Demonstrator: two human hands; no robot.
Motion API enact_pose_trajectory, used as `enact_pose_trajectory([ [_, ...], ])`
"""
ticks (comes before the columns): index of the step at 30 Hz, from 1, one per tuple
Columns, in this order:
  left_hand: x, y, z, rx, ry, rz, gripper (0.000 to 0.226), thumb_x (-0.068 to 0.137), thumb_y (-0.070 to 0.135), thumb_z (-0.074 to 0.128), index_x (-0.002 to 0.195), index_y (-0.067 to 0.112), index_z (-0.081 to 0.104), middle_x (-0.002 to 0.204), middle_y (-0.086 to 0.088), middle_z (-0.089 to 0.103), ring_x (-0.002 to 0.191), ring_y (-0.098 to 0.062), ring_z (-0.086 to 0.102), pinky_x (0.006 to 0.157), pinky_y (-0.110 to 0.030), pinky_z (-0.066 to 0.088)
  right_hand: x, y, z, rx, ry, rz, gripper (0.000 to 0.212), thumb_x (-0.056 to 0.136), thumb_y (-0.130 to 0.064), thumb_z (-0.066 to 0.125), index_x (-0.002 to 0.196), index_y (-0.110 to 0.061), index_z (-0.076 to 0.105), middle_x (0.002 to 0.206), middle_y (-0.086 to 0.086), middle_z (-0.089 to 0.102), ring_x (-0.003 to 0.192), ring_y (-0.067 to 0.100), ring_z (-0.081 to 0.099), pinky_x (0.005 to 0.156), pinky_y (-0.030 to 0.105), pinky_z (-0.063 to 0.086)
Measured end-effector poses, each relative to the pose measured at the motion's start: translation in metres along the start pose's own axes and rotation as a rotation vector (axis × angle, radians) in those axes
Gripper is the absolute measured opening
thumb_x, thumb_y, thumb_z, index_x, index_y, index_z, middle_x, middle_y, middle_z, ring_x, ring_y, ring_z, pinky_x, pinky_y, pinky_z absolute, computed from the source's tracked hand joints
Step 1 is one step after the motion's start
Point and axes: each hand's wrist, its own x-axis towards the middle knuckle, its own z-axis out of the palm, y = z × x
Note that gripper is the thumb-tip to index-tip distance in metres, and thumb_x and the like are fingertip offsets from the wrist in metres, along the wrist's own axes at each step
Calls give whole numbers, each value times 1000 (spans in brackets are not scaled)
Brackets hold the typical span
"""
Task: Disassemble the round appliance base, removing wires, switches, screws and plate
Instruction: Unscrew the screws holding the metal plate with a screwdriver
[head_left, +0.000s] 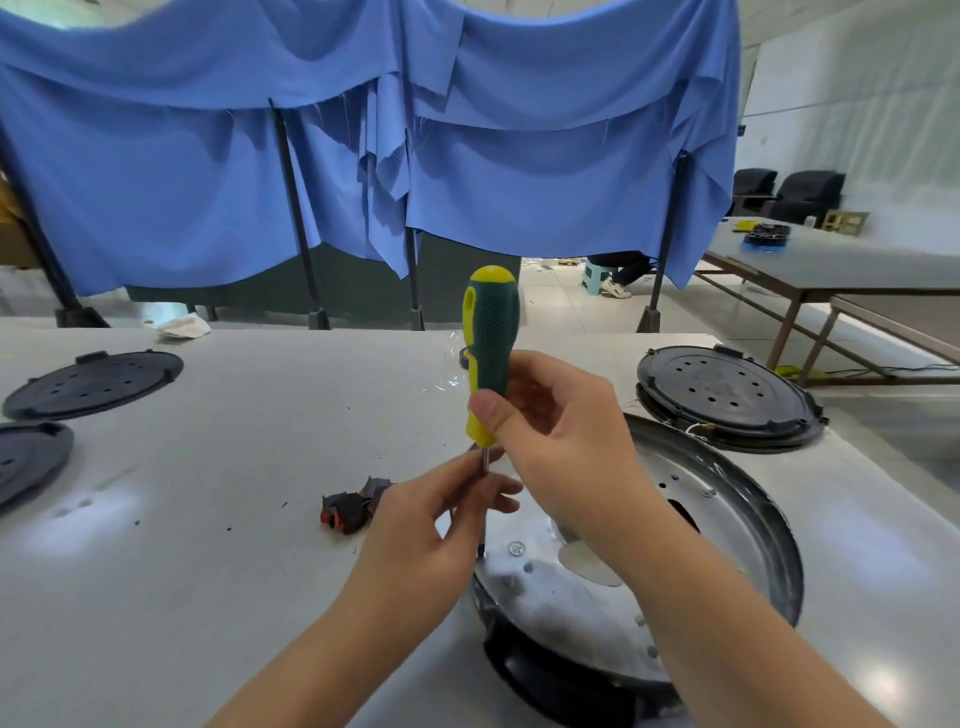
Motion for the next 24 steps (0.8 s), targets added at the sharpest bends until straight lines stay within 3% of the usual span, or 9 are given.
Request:
enact_pose_trajectory([
  [5,-4,-1,-2,-4,61,-42,24,92,6,55,95,25,69,81,19,74,79,1,70,74,-6,47,1,-2,-3,52,-135,2,36,92,1,52,108,-30,60,97,-4,74,97,9,69,88,30,55],
  [7,-4,0,-3,-25,67,-83,28,92,4,57,90,28,70,79,17,74,79,0,71,73,-6,47,0,-3,-1,84,-168,-3,33,89,-5,57,109,-31,60,101,-5,73,102,8,67,91,28,54],
  [11,-4,2,-5,10,57,-74,37,92,5,57,85,39,72,79,19,74,79,4,69,72,-5,46,-2,-1,4,-50,-88,10,34,70,-33,78,99,-37,62,93,-9,69,94,4,65,83,22,54],
  [14,-3,2,-4,-19,47,-106,28,91,8,60,87,33,73,78,16,75,80,-1,71,77,-11,49,0,0,1,-89,18,5,29,68,-26,83,91,-31,68,84,-8,71,82,8,68,77,25,56],
  [18,1,3,-7,-85,79,-141,19,82,4,69,82,22,75,70,10,75,70,-3,71,67,-7,48,2,0,-2,8,-75,-10,30,75,-13,72,97,-32,66,86,-4,75,84,12,71,80,30,57],
  [21,3,4,-8,-113,89,-158,17,78,4,73,76,21,76,68,6,74,66,-7,72,65,-10,50,0,1,0,-9,-117,-20,24,79,-18,66,100,-30,64,91,-7,74,93,9,69,87,28,55],
  [24,3,4,-7,-99,102,-166,18,76,8,75,74,25,76,67,7,74,66,-7,72,65,-11,51,0,1,2,-67,-46,-26,27,70,-30,76,96,-31,69,89,-5,71,86,7,67,83,25,55],
])
